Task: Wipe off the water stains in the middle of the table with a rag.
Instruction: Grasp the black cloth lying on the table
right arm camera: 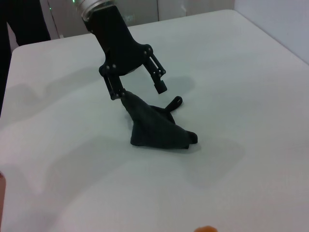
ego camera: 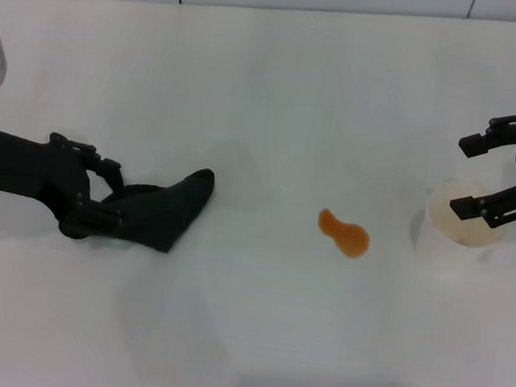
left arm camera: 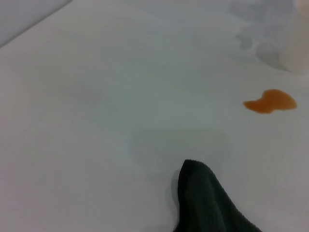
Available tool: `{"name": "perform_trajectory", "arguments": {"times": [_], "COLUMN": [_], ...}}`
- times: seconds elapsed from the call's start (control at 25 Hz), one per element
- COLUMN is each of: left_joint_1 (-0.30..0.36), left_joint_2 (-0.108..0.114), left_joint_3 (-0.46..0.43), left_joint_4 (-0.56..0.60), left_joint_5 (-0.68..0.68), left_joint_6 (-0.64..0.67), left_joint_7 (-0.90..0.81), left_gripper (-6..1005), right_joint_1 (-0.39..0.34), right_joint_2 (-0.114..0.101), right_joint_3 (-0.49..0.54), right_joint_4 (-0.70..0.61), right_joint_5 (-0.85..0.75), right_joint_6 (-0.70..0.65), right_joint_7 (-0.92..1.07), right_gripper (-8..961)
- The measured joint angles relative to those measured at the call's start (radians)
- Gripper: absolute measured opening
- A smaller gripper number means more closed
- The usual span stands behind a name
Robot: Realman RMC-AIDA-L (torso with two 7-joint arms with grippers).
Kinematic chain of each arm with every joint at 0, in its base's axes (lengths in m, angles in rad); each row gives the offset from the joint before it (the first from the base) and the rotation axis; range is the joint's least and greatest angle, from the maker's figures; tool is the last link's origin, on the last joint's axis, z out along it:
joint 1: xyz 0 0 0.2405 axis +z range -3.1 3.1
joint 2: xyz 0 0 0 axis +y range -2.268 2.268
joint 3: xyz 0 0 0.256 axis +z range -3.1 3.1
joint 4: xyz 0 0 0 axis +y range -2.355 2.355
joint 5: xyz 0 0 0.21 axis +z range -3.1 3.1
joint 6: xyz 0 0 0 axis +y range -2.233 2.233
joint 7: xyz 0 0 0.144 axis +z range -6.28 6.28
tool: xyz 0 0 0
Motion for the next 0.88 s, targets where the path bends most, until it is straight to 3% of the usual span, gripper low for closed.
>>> {"name": "perform_trajectory", "arguments": {"times": [0.44, 0.88], "left_joint_1": [-0.021, -0.059], "left_joint_2": [-0.002, 0.000], "left_joint_3": [0.026, 0.030], "left_joint_4": [-0.084, -0.137], "left_joint_5": [0.035, 0.066], "left_joint_6": [-0.058, -0.124], "left_joint_7": [-0.013, -0.050], "left_gripper": [455, 294], "right_joint_1": [-0.001, -0.014], "right_joint_2": [0.000, 0.013], "right_joint_3": [0.000, 0.000], "right_joint_4": [-0.002, -0.010], "right_joint_5": [0.000, -0.004], "right_joint_6": [0.012, 0.031], "right_joint_7": [-0.008, -0.020], "right_gripper": [856, 856]}}
